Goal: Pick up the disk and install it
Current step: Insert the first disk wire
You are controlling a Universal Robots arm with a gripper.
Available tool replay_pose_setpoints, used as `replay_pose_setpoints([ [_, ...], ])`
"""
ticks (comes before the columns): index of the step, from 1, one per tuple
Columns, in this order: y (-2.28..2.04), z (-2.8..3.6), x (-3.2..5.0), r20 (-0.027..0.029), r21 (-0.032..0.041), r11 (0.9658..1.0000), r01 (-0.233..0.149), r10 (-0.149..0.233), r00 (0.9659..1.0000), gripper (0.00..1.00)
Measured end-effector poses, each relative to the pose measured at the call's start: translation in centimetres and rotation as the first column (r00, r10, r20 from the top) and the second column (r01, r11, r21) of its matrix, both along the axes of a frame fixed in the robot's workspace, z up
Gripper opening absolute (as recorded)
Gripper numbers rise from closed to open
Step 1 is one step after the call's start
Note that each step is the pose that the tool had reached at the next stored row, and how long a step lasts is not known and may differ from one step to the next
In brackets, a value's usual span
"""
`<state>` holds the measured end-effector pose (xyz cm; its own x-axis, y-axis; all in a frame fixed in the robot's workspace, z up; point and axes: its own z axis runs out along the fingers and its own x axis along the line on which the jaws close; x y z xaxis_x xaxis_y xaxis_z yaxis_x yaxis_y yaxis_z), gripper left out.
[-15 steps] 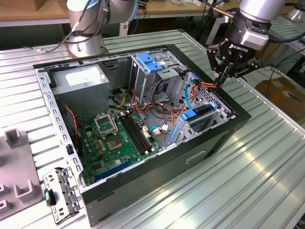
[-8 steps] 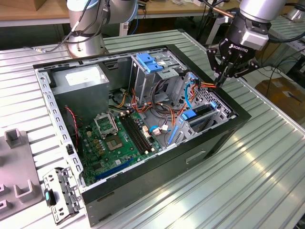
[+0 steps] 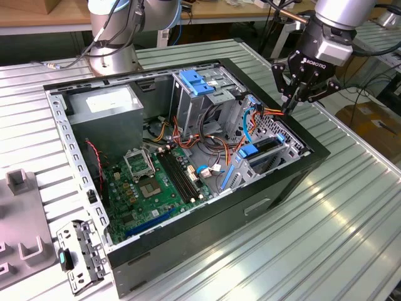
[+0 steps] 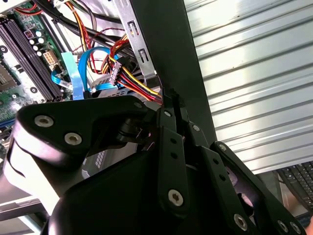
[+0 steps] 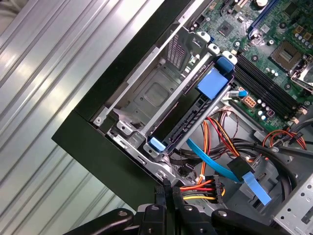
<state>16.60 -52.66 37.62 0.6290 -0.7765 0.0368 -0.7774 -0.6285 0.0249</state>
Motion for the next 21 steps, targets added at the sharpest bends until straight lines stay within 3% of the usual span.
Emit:
replay_pose_setpoints([
  [2,0.00,0.00,-0.03,0.0000,0.0000,1.0000,0.002,-0.002,1.0000,0.16],
  [10,0.01,0.01,-0.17,0.0001,-0.0002,0.9967,0.082,-0.082,0.9967,0.16],
  [15,-0.01,0.00,-0.86,0.0001,0.0000,0.9959,0.091,-0.091,0.9959,0.16],
  [19,0.00,-0.02,-0.89,0.0001,-0.0002,0.9894,0.145,-0.145,0.9894,0.16],
  [21,0.00,-0.03,-0.90,0.0001,-0.0001,0.9879,0.155,-0.155,0.9879,0.16],
])
